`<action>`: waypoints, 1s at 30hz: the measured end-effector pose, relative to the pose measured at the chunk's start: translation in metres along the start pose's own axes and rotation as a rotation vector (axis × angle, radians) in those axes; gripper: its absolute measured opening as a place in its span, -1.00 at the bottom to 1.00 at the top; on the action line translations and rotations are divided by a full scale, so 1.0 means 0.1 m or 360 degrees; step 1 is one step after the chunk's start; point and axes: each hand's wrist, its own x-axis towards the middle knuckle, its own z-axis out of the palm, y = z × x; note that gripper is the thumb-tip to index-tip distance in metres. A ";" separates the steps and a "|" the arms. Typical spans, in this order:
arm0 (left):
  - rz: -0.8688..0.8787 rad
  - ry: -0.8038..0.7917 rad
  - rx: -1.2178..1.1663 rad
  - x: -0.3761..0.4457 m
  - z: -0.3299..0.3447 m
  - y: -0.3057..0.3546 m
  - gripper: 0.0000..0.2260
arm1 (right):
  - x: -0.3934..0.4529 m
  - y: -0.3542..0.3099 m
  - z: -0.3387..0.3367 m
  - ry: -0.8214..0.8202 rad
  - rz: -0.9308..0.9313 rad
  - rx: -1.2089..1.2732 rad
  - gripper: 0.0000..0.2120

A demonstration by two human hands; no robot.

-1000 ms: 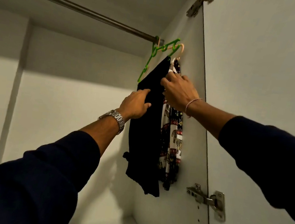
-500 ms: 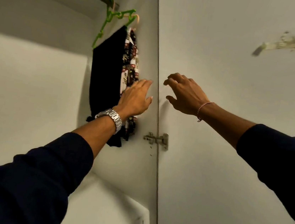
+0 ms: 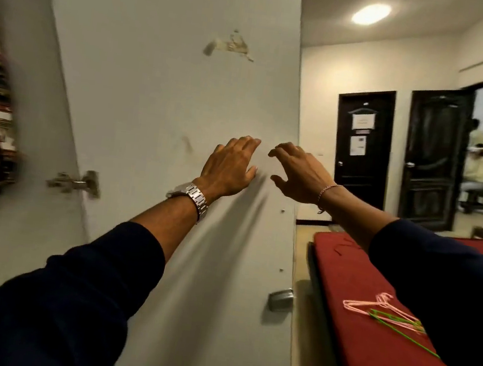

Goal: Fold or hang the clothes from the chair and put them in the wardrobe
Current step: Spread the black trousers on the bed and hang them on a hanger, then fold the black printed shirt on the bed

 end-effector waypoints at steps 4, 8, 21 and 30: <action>0.0169 -0.0081 -0.0160 0.24 0.57 0.90 -0.44 | -0.61 0.85 -0.03 -0.0188 0.0227 -0.0054 -0.48; 0.0364 -0.0158 -0.0205 0.57 1.17 1.73 -0.41 | -1.23 1.68 0.00 -0.0366 0.0325 -0.0156 -0.47; 0.0666 -0.0447 -0.0457 1.39 2.89 4.02 -0.35 | -2.57 4.00 0.13 -0.0820 0.0734 -0.0332 -0.43; 0.0782 -0.0673 -0.0631 1.77 3.92 5.03 -0.37 | -3.21 5.05 0.59 -0.1032 0.0989 -0.0319 -0.44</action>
